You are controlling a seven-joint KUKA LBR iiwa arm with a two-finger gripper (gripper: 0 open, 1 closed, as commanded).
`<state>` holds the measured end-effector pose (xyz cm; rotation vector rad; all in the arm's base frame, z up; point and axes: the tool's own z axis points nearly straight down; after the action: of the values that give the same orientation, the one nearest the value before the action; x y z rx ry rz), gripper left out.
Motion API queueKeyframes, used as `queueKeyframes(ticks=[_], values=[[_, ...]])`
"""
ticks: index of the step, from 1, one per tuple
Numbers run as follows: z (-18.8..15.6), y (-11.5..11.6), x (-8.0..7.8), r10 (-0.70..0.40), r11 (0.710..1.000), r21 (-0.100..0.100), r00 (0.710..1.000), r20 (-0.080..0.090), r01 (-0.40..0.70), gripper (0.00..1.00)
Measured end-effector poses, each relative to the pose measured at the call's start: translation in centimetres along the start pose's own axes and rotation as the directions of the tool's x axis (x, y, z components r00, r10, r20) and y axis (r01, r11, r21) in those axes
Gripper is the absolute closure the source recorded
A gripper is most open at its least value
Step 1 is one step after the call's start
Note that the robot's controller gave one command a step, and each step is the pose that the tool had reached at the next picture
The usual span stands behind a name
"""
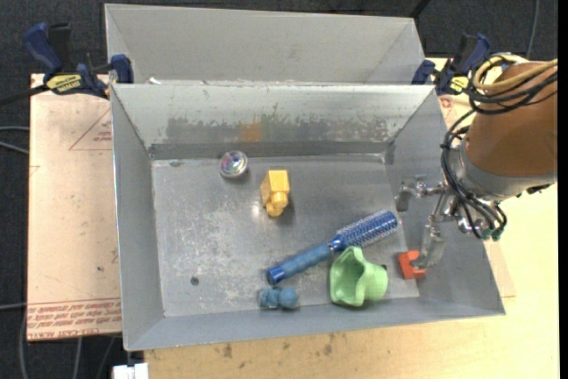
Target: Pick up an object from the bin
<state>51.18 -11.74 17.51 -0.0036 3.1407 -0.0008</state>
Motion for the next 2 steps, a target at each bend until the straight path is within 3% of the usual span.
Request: queueKeyframes(ticks=[1, 2], values=[[0.00, 0.00, 0.00, 0.000, 1.000, 0.000, 1.000, 0.000, 0.000, 1.00], [0.00, 0.00, 0.00, 0.000, 1.000, 0.000, 1.000, 0.000, 0.000, 0.00]])
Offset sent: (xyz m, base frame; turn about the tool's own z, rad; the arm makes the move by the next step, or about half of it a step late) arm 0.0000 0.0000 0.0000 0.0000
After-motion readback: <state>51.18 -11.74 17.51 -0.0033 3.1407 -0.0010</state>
